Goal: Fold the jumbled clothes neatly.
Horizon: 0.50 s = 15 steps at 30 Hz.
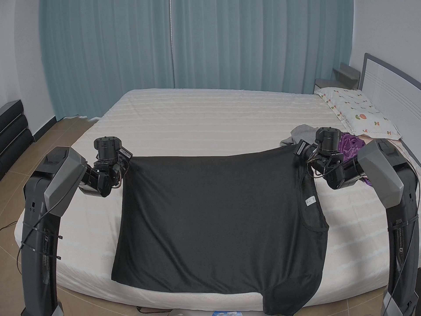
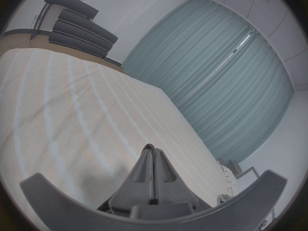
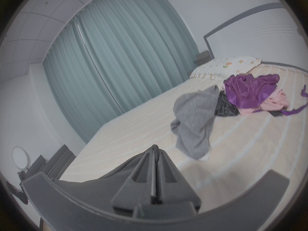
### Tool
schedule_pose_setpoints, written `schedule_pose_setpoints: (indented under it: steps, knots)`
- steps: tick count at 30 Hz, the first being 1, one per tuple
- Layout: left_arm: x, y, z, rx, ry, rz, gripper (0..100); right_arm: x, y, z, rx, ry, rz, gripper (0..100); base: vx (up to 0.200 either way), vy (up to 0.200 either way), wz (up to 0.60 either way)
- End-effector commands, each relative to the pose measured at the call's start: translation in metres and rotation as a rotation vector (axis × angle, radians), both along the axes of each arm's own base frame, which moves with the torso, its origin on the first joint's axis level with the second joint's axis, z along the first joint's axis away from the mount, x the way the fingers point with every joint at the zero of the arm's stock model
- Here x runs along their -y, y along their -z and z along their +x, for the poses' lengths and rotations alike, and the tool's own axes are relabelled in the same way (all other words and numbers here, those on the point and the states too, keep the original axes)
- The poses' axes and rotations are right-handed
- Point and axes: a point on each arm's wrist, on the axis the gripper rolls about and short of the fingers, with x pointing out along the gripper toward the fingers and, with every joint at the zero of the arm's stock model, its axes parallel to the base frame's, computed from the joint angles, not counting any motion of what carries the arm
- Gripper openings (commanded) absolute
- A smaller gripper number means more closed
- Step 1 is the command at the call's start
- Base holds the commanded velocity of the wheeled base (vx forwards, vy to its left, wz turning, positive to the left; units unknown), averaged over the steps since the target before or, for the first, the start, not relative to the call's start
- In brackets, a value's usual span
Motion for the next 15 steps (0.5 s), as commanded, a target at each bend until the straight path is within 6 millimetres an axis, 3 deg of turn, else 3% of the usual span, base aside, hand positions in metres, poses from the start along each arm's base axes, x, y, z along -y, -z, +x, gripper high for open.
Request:
schedule_pose_setpoints:
  steps: [1,10,15]
  knots:
    - [0.001,0.000,0.001,0.017,0.000,-0.002,0,-0.001,-0.014,0.007,0.055,0.008,0.005,0,0.000,0.000,0.00]
    - [0.003,-0.006,0.002,0.059,0.006,-0.009,0,-0.001,-0.027,0.022,0.167,0.067,-0.001,0,0.000,0.000,0.00]
    - [0.007,-0.010,0.002,0.113,0.014,-0.011,0,-0.004,-0.005,0.024,0.130,0.068,-0.009,0,0.000,0.000,0.00]
